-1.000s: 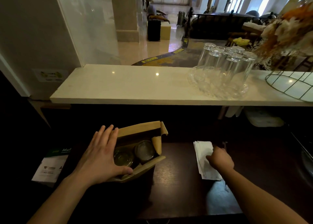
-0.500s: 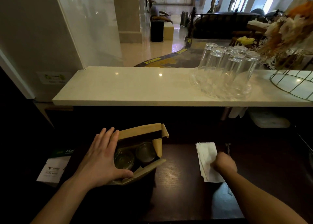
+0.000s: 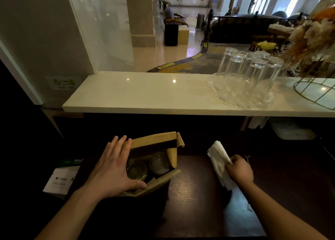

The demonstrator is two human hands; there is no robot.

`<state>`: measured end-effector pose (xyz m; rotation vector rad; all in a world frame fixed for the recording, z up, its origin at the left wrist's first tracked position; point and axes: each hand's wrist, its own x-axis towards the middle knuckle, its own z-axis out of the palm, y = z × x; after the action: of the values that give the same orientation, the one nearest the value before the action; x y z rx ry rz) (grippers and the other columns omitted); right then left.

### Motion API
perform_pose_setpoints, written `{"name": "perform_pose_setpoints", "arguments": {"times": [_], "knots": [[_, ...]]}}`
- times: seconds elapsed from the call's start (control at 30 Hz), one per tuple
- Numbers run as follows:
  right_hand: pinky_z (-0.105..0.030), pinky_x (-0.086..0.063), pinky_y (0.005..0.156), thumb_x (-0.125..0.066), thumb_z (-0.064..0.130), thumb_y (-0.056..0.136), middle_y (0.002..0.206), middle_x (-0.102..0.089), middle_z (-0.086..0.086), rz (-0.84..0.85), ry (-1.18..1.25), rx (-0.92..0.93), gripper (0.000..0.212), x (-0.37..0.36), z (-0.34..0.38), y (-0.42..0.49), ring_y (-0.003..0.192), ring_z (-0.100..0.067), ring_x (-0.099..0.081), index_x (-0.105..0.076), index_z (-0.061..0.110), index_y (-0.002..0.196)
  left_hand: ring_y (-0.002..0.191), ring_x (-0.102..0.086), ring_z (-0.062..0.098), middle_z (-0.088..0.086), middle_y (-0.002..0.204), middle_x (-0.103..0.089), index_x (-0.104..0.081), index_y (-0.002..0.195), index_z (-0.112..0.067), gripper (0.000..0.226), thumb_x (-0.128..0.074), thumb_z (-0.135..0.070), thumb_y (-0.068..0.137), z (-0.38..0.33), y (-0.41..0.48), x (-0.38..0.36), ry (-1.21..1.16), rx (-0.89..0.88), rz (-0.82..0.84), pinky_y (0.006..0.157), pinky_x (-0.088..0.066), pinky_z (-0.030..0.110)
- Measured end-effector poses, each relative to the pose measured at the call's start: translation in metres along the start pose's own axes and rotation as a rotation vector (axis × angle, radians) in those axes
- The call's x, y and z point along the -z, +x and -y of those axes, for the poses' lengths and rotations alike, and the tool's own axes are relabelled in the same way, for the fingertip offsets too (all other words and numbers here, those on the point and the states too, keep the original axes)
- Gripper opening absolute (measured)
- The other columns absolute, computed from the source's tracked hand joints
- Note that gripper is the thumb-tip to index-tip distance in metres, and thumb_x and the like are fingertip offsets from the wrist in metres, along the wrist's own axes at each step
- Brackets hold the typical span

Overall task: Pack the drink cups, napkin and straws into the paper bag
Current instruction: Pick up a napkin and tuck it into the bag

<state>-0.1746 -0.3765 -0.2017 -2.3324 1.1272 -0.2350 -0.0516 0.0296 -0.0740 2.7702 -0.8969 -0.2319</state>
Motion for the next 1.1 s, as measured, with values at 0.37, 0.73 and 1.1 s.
{"name": "perform_pose_setpoints", "arguments": {"times": [0.37,0.73,1.1], "knots": [[-0.033,-0.050,0.058,-0.067,0.022,0.078,0.075,-0.065,0.009,-0.172,0.264,0.288,0.008,0.062,0.104,-0.027,0.069,-0.012,-0.061,-0.060,0.026,0.079,0.135,0.039,0.008,-0.009,0.159,0.028,0.019,0.151,-0.031,0.148,-0.037,-0.103,0.035,0.005,0.001,-0.001,-0.041,0.012,-0.019,0.114,0.013,0.036],[-0.015,-0.048,0.062,-0.063,0.022,0.092,0.087,-0.066,0.014,0.112,0.570,0.784,0.007,0.108,0.205,-0.077,0.079,-0.004,-0.062,-0.063,0.029,0.092,0.139,0.036,0.008,-0.016,0.158,0.027,0.018,0.149,-0.038,0.142,-0.049,-0.099,0.040,0.020,0.000,-0.002,-0.061,0.015,-0.033,0.116,0.005,0.041],[-0.034,-0.054,0.083,-0.065,0.023,0.086,0.110,-0.070,0.004,0.419,-0.389,1.022,0.027,0.061,0.274,-0.099,0.098,-0.017,-0.064,-0.070,0.025,0.113,0.137,0.037,0.003,-0.019,0.158,0.027,0.015,0.150,-0.039,0.141,-0.057,-0.095,0.043,0.033,-0.003,-0.001,-0.082,-0.002,-0.015,0.117,0.000,0.042]]}}
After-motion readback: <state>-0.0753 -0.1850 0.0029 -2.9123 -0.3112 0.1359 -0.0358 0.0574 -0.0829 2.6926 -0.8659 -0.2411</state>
